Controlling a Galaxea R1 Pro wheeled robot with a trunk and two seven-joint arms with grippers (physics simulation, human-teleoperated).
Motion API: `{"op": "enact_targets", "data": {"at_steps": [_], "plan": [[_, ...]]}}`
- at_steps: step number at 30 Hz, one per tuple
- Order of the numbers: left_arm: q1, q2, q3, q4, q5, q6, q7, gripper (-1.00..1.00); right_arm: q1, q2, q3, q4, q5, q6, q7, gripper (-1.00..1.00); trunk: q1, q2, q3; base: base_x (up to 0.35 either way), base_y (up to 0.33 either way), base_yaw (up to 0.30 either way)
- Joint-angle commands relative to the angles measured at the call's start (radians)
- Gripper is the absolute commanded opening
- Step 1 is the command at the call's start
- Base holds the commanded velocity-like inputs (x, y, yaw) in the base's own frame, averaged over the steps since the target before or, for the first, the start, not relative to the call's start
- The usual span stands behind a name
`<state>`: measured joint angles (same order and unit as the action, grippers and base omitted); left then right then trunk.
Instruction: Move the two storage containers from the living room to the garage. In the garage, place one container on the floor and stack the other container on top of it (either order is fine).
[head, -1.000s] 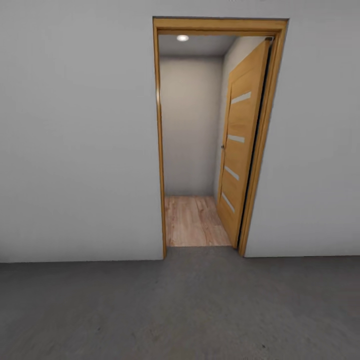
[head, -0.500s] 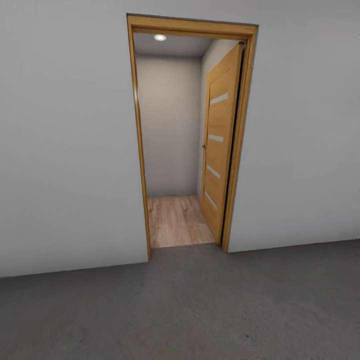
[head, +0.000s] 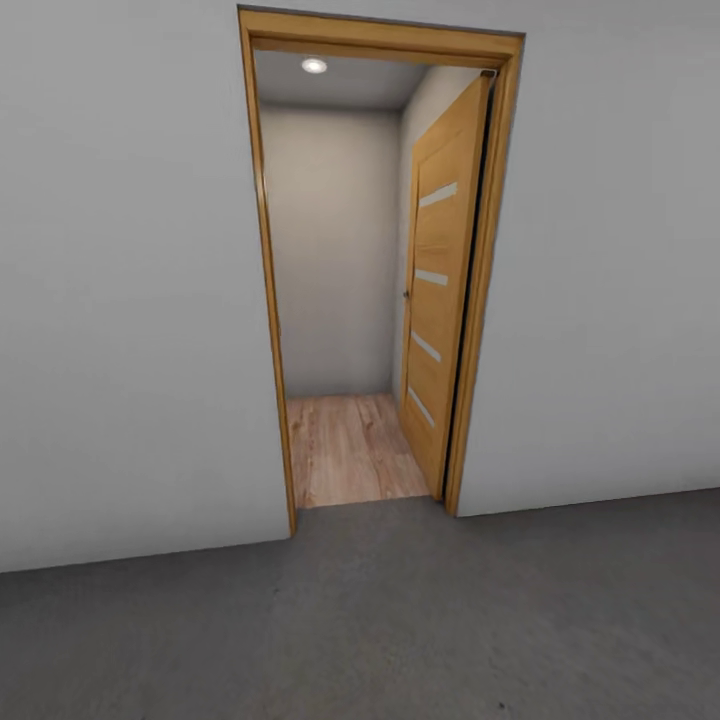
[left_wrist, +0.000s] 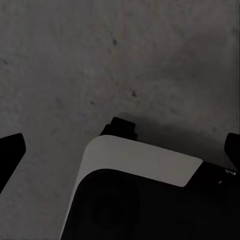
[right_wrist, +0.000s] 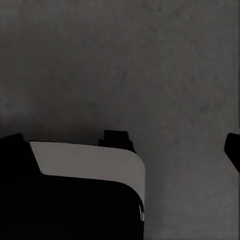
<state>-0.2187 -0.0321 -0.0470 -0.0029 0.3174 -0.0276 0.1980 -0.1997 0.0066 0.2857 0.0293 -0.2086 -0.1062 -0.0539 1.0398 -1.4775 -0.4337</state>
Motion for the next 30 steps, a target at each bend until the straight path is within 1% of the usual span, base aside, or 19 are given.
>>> {"op": "enact_targets", "data": {"at_steps": [1, 10, 17, 30], "plan": [[0.0, 0.0, -0.005, 0.0, 0.007, -0.003, 0.003, 1.0, -0.001, 0.0, 0.008, 0.003, -0.009, -0.006, -0.001, 1.0, 0.001, -0.001, -0.001, 0.319, -0.068, 0.0], [-0.001, -0.001, -0.005, 0.001, 0.008, -0.001, 0.003, 1.0, -0.001, 0.004, 0.01, 0.004, -0.005, -0.008, 0.005, 1.0, 0.001, -0.001, -0.001, 0.321, -0.078, 0.0], [-0.001, 0.0, -0.005, 0.0, 0.009, -0.006, 0.003, 1.0, -0.001, -0.006, 0.012, 0.004, 0.008, -0.004, 0.006, 1.0, 0.001, -0.001, -0.001, 0.321, -0.081, 0.0], [-0.001, 0.0, -0.005, 0.0, 0.008, -0.003, 0.003, 1.0, -0.001, -0.002, 0.012, 0.004, 0.01, 0.017, -0.005, 1.0, 0.001, -0.001, -0.001, 0.321, -0.082, 0.0]]}}
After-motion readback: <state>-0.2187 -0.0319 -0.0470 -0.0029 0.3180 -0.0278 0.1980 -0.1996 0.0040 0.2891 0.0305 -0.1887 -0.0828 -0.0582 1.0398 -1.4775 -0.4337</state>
